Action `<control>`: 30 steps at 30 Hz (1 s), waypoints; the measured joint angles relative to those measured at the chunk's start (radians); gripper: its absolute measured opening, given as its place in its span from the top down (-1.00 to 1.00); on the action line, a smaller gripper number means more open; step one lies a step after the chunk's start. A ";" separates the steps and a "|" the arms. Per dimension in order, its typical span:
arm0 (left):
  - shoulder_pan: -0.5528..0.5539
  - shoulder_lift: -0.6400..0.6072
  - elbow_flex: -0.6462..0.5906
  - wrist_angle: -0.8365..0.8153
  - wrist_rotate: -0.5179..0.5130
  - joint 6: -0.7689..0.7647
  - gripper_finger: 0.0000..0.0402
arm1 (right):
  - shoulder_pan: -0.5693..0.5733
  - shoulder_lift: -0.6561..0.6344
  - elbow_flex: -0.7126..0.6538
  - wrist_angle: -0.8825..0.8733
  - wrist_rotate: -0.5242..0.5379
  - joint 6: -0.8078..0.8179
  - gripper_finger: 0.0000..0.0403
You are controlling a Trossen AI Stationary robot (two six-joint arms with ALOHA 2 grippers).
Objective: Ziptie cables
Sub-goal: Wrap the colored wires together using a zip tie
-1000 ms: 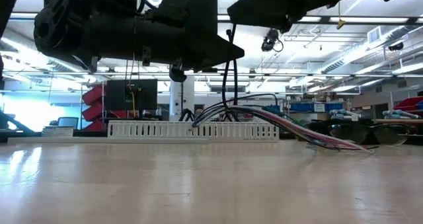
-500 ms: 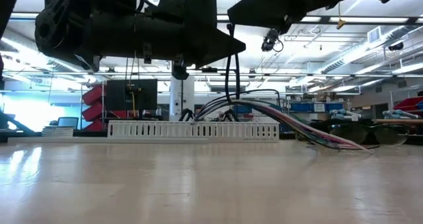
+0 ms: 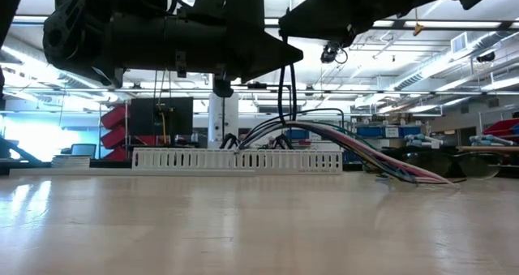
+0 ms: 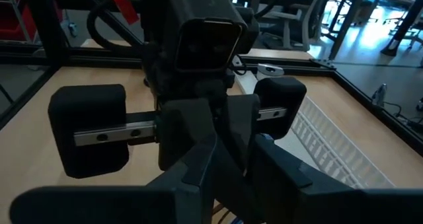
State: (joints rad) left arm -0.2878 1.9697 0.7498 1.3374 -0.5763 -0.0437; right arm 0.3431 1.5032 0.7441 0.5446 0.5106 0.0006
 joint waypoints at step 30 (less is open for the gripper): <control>0.000 0.000 0.002 -0.010 0.010 0.002 1.00 | -0.013 0.098 0.000 0.092 0.031 -0.002 0.98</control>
State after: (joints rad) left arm -0.2878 1.9701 0.7513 1.3272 -0.5665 -0.0414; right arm 0.3302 1.6012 0.7441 0.6365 0.5419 -0.0013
